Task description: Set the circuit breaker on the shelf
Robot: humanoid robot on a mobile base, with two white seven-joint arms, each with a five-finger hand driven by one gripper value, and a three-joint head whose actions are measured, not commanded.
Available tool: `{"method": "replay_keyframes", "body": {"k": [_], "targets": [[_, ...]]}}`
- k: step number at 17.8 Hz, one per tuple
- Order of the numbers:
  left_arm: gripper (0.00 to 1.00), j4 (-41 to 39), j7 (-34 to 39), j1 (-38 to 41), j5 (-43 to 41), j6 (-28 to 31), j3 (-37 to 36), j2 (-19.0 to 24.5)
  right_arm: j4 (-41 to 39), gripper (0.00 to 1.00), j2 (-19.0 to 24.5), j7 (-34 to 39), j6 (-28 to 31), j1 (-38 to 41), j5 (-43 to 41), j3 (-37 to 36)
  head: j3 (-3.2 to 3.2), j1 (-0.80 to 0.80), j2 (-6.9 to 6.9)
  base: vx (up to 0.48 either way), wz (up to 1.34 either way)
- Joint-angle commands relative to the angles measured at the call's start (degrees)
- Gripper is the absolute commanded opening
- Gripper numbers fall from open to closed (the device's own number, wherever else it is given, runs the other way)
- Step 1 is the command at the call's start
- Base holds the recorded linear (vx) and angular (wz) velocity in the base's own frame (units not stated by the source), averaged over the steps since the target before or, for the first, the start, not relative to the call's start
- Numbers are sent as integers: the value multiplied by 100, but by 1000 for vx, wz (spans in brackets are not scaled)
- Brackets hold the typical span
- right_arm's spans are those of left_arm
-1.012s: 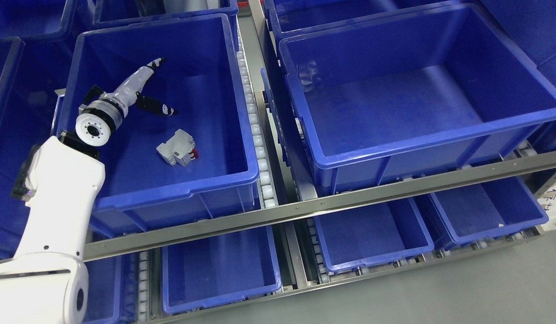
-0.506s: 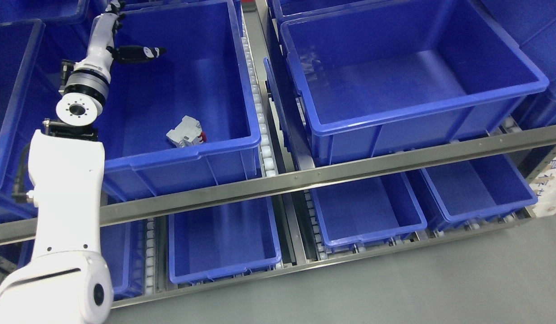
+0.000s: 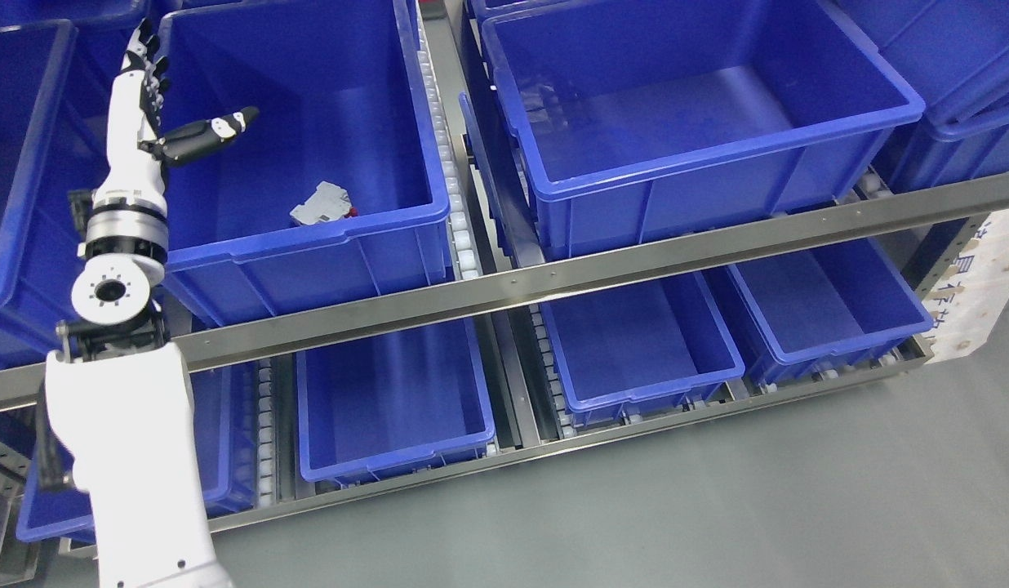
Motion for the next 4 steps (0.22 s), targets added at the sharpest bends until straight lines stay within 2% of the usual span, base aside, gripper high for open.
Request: {"method": "replay_keyframes", "body": {"k": [1,4], "targets": [[100,-2101,96,679,119,18,136,-131,0,100,-100,-8,178,-1,1,114,0,0,0,-19,-111],[100,-2110,96,741,119,18,101,-131,0,100,-100,-8,178,-1,0,114,0,0,0,35,39]]}}
